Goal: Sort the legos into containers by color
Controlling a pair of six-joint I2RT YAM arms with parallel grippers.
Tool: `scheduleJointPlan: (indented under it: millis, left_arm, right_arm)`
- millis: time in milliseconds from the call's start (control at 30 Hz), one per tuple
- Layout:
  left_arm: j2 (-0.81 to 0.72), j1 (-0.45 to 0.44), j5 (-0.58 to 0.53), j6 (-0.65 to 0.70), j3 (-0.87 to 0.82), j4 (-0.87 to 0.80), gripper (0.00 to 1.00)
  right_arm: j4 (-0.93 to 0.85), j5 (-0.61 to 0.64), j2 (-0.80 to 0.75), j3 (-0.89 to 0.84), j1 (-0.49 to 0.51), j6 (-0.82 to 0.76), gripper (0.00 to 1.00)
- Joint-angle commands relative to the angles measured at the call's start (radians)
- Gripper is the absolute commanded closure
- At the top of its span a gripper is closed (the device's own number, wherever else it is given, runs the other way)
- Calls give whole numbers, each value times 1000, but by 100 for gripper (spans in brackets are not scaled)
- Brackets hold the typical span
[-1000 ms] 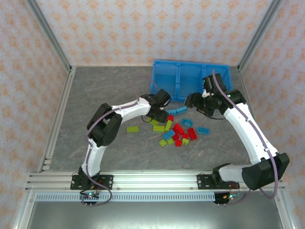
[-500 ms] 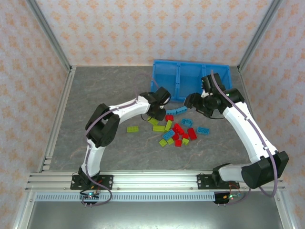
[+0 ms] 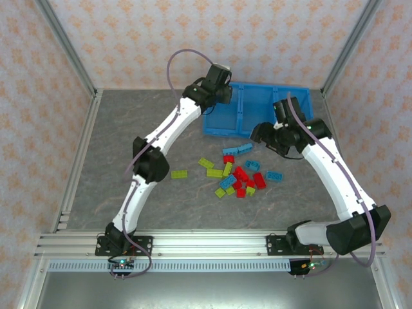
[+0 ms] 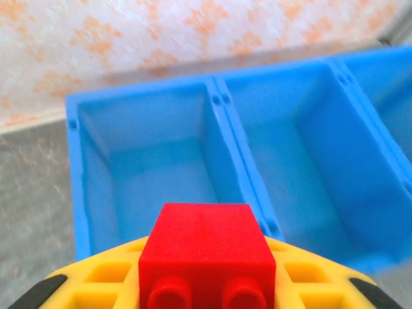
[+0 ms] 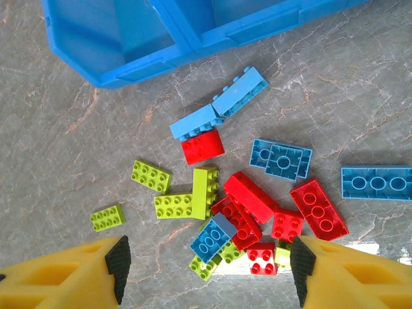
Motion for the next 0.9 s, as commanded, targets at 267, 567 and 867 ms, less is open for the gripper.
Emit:
scheduleJointPlan:
  millis: [267,567,867]
  left_arm:
    - [112,6,63,-50,70,68,52]
    - [0,-1,71,-13,67,-30,42]
    - [-618,-15,8,99,-579,54,42]
  right_arm:
    - [-61,50,-59,17,5,21,31]
    - [-14,29,-59,-29,6,6,32]
    - [-1,79,91,-22,220,-213,32]
